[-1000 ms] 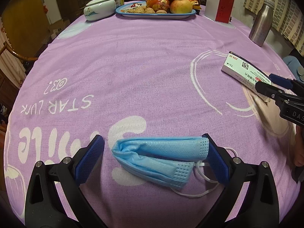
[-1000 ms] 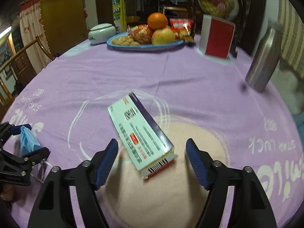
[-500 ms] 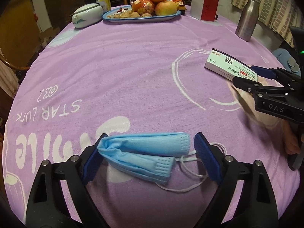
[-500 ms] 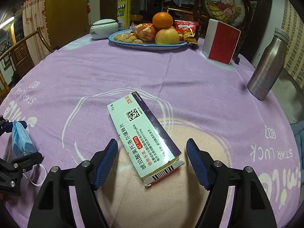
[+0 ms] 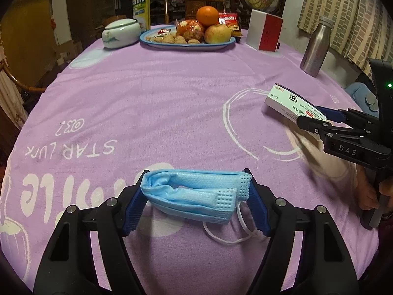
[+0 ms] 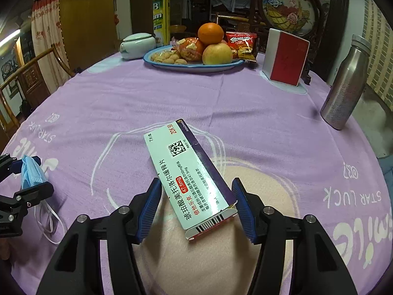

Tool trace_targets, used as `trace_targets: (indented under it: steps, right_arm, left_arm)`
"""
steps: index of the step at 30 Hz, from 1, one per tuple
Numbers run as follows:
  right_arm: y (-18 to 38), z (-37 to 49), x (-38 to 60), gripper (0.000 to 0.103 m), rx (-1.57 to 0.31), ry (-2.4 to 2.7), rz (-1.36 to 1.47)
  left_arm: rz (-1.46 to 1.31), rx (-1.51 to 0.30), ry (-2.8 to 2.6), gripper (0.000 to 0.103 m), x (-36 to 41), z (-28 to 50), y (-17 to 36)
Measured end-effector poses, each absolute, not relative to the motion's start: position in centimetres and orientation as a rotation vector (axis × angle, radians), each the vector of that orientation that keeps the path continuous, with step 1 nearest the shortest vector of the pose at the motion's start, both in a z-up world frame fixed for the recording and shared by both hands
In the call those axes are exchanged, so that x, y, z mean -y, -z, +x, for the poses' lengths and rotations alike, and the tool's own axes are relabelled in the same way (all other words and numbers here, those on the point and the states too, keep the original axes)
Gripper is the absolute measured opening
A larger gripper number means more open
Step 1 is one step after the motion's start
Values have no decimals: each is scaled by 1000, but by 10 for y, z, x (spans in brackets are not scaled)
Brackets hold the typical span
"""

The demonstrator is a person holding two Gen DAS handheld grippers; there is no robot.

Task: Collect trash
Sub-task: 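Grasp the blue face mask with the left tool while the right tool grasps the medicine box, then lift both held items off the table and turn toward the wastebasket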

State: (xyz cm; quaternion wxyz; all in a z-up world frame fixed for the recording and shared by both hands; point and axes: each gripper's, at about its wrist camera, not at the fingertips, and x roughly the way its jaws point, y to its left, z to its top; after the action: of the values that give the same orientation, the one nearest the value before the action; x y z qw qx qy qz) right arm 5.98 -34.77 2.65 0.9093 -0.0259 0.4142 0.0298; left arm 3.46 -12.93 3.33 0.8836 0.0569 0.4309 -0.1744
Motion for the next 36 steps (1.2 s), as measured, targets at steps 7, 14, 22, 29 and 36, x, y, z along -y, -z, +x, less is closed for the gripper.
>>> trace_targets:
  steps: [7,14,22,29,36]
  right_arm:
    - [-37,48,347,59,-806,-71,-45]
    - [-56,20,340,59,-746,-128,-13]
    - [-80,-21,333,59,-688,-184,16]
    - [-113,-62,332,59,-616,-216,21]
    - [-141,-101,318,58,-549,-278,29]
  left_arm:
    - [62,-882,347,72,117,30,-44]
    - [53,-860,308,72,102,9,-64]
    - [66,-774,262,72,91,-27,-100]
    - [49,-702,243,72,84,-61,-130]
    - [26,-648,194,72,57,-103,-154]
